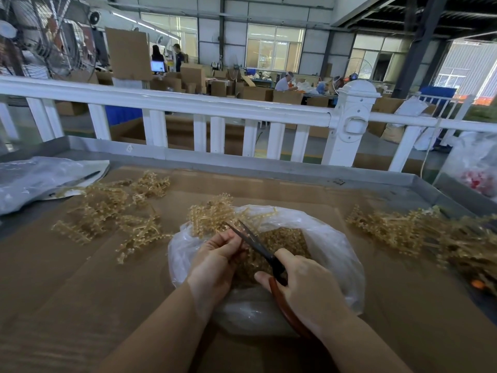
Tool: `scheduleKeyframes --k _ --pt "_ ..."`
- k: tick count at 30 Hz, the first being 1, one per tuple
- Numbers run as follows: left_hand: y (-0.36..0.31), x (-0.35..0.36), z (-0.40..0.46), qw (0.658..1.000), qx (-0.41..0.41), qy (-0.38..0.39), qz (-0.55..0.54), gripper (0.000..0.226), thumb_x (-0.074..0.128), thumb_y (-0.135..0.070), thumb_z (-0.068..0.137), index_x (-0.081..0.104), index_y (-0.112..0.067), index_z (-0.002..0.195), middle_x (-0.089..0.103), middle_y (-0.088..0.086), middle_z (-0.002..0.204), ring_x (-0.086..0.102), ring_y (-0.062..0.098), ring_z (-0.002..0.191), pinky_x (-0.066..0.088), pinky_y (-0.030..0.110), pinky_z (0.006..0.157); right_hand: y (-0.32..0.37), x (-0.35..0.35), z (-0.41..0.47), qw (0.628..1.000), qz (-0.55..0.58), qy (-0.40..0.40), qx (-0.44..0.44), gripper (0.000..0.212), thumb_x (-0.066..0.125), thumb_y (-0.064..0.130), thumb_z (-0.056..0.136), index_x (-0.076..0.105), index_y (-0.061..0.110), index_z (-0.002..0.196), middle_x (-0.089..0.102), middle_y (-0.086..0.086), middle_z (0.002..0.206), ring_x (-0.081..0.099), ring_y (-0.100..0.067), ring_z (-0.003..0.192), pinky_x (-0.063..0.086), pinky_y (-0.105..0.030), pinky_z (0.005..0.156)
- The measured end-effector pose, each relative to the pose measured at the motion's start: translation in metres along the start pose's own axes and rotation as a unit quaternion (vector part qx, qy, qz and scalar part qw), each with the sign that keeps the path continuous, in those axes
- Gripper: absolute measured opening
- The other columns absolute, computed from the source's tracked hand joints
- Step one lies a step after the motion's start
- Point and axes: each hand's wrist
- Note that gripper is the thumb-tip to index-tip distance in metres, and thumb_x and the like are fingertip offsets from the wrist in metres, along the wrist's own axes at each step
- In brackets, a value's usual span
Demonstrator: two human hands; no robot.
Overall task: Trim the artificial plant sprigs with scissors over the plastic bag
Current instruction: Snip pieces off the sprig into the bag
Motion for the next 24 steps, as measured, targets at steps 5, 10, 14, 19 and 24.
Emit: scheduleKeyframes --k 5,10,14,19,24 --pt "0.0001 0.0003 -0.0019 1.0 -0.003 0.012 -0.004 0.017 0.048 0.008 0.089 0.059 -0.002 0.08 0.062 0.006 0.064 0.059 0.009 0.052 0.051 0.017 0.051 0.0029 0.0033 0.0053 1.0 -0.009 -0.007 -0.011 0.033 0.038 0.068 0.086 0.035 0.036 0.086 0.048 0.013 0.074 0.048 -0.007 0.072 0.03 -0.017 0.06" --pt "0.0014 0.0008 -0.0026 1.0 0.005 0.007 -0.008 0.021 0.047 0.009 0.089 0.059 -0.002 0.076 0.064 0.008 0.063 0.062 0.011 0.052 0.052 0.02 0.051 0.0015 0.0054 0.0045 0.999 -0.03 -0.02 -0.009 0.033 0.037 0.069 0.084 0.032 0.037 0.088 0.051 0.012 0.08 0.055 -0.01 0.081 0.034 -0.019 0.066" --pt "0.0024 -0.0006 -0.0018 1.0 0.012 0.006 -0.003 0.024 0.047 0.008 0.089 0.062 -0.004 0.074 0.065 0.008 0.065 0.062 0.011 0.055 0.054 0.019 0.054 0.0013 0.0091 0.0017 1.0 -0.017 -0.016 -0.002 0.033 0.04 0.068 0.084 0.033 0.036 0.09 0.049 0.011 0.083 0.053 -0.013 0.087 0.037 -0.021 0.072" --pt "0.0011 -0.0013 -0.0043 1.0 0.013 0.019 0.004 0.031 0.047 0.01 0.088 0.065 -0.006 0.068 0.065 0.008 0.065 0.061 0.011 0.055 0.052 0.019 0.053 0.003 0.0102 0.0018 1.0 -0.013 -0.025 -0.007 0.035 0.04 0.066 0.086 0.04 0.033 0.093 0.053 0.009 0.084 0.053 -0.013 0.086 0.038 -0.021 0.072" --pt "-0.0008 -0.0004 -0.0065 1.0 0.009 0.027 0.01 0.029 0.048 0.011 0.087 0.062 -0.005 0.067 0.063 0.009 0.063 0.061 0.012 0.052 0.053 0.018 0.053 0.0061 0.0078 0.0041 0.999 -0.006 -0.029 -0.018 0.032 0.046 0.063 0.086 0.034 0.033 0.086 0.045 0.012 0.074 0.049 -0.011 0.073 0.032 -0.02 0.064"
Point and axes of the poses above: each hand's wrist, its own z-axis towards the middle knuckle, its own x-axis out of the palm, y = z × x
